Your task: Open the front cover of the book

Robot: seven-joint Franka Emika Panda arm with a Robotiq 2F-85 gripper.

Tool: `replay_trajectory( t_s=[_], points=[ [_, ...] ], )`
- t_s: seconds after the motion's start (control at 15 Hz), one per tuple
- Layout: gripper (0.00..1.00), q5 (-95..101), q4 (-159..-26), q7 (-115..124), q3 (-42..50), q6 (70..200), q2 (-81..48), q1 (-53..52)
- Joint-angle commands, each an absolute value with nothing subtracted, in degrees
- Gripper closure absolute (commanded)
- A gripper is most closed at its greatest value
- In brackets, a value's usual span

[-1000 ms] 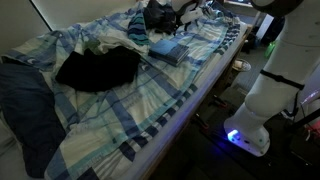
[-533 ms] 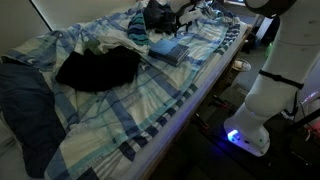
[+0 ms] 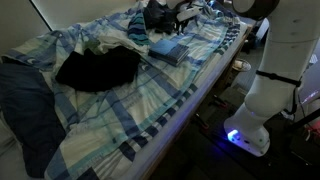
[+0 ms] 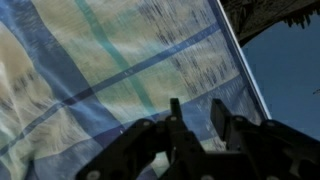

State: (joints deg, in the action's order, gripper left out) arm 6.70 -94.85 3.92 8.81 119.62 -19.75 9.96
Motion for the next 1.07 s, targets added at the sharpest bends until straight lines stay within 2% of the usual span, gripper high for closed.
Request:
replay_trajectory(
  t_s=[0.0, 0.2, 0.53, 1.0],
  points=[
    [0.94, 2.53, -86.78, -1.75, 8.04, 115.79, -25.79, 11.94],
    [0.98, -1.05, -82.1, -6.27, 7.18, 113.42, -30.0, 13.66],
    [0.93, -3.54, -75.48, -8.37, 6.74, 109.17, -34.67, 15.58],
    [0.94, -7.64, -68.96, -8.08, 5.59, 101.71, -36.62, 17.93]
  ],
)
